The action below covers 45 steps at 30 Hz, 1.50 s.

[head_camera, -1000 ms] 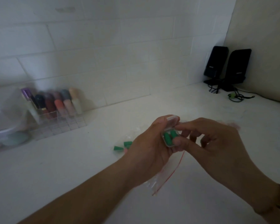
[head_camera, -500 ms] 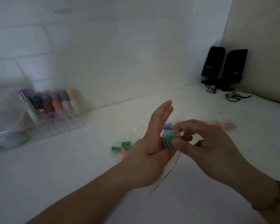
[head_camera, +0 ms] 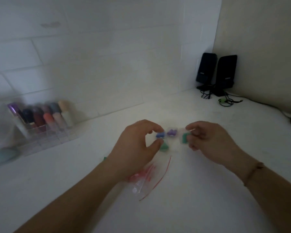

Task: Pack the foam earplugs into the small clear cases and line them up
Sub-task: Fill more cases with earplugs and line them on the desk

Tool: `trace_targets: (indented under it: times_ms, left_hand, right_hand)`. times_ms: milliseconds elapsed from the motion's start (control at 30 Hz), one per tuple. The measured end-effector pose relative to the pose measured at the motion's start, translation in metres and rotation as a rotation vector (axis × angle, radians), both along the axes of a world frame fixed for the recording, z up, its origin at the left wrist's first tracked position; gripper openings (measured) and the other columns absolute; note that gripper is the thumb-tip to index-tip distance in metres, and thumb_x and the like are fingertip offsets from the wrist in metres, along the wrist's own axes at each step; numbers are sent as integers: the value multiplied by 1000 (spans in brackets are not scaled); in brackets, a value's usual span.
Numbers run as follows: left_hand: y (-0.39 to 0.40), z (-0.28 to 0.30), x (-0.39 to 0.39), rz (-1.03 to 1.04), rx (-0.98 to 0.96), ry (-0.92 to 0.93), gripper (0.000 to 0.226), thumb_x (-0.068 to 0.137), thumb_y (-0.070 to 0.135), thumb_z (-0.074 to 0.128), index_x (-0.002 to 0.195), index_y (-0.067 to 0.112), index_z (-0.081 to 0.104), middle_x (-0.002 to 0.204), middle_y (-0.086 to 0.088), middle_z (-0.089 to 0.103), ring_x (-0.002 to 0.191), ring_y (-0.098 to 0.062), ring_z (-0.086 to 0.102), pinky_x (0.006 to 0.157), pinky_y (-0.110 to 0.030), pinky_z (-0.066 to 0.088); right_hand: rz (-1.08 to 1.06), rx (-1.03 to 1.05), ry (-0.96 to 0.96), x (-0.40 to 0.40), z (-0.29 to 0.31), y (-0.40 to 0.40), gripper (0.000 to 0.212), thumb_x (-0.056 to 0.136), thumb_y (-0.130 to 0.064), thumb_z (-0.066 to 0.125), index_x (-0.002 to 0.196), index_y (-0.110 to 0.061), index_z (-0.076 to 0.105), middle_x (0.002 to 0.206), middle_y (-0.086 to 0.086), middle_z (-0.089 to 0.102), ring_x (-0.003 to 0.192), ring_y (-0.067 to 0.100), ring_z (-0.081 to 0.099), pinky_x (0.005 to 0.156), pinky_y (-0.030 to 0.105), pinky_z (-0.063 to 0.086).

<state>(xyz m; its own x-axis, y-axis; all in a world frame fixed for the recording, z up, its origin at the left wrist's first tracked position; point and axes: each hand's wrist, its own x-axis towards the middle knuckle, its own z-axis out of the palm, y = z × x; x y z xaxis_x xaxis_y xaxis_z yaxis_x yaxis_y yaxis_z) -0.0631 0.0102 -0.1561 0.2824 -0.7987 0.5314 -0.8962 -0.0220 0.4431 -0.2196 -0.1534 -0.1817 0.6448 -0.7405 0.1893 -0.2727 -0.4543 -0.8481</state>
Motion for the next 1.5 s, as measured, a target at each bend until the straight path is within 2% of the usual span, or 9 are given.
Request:
trace_targets:
  times_ms: [100, 267, 367, 600, 800, 1100, 1300, 1400, 1500]
  left_hand:
    - [-11, -2, 0, 37, 168, -73, 18, 84, 30, 68, 102, 29, 69, 96, 18, 62, 91, -2, 56, 83, -15, 37]
    - [-24, -5, -9, 63, 207, -76, 19, 83, 25, 63, 101, 27, 69, 99, 10, 69, 94, -10, 61, 88, -26, 45]
    - [-33, -1, -20, 63, 200, -71, 18, 84, 23, 62, 100, 28, 69, 98, 10, 68, 92, -8, 60, 85, -22, 44]
    - [-76, 7, -51, -27, 224, -149, 27, 85, 35, 61, 111, 27, 63, 111, 7, 63, 105, -14, 55, 92, -31, 45]
    - [-154, 11, -81, -110, 325, -147, 39, 89, 38, 59, 125, 23, 55, 121, 1, 57, 113, -19, 53, 97, -36, 44]
    - [-225, -14, -126, 33, 368, -470, 46, 88, 56, 48, 118, 21, 56, 110, -1, 62, 109, -26, 51, 95, -45, 33]
    - [-235, -20, -133, 60, 310, -600, 34, 88, 45, 50, 113, 23, 60, 105, 2, 68, 109, -27, 46, 94, -46, 26]
    - [-232, -16, -133, 20, 274, -488, 32, 92, 40, 50, 118, 24, 57, 109, 3, 67, 112, -25, 46, 94, -44, 25]
    - [-214, -3, -123, -114, 197, -25, 26, 96, 31, 52, 122, 24, 56, 118, 3, 65, 107, -18, 56, 94, -36, 39]
  right_hand:
    - [-45, -138, 64, 8, -11, 2, 16, 78, -19, 78, 80, -19, 62, 75, 1, 67, 69, 22, 65, 70, 34, 54]
    - [-56, -366, 104, 18, -13, 16, 21, 85, -24, 69, 74, -13, 55, 67, -11, 58, 66, 7, 54, 62, 17, 40]
    - [-64, -445, 170, 19, -12, 16, 25, 92, -35, 59, 75, -17, 54, 74, -9, 50, 77, 11, 50, 67, 21, 34]
    - [-413, -394, 140, -40, 46, -32, 18, 90, -44, 57, 77, -31, 58, 75, -11, 59, 80, 17, 58, 74, 31, 49]
    - [-659, -255, 299, -101, 41, -91, 6, 88, -33, 60, 84, -29, 59, 108, 6, 66, 99, 31, 61, 80, 35, 48]
    - [-772, -217, 316, -105, 26, -105, 14, 89, -33, 59, 98, -26, 67, 110, 5, 66, 99, 28, 62, 72, 28, 40]
    - [-828, -235, 261, -104, 29, -101, 15, 89, -31, 59, 98, -24, 68, 106, 5, 68, 96, 29, 62, 71, 27, 37]
    - [-801, -283, 298, -100, 26, -100, 15, 89, -29, 56, 99, -27, 67, 107, 3, 67, 96, 29, 62, 71, 27, 39]
    - [-655, -341, 290, -92, 24, -97, 21, 92, -26, 52, 105, -33, 66, 113, -1, 67, 97, 24, 62, 79, 30, 48]
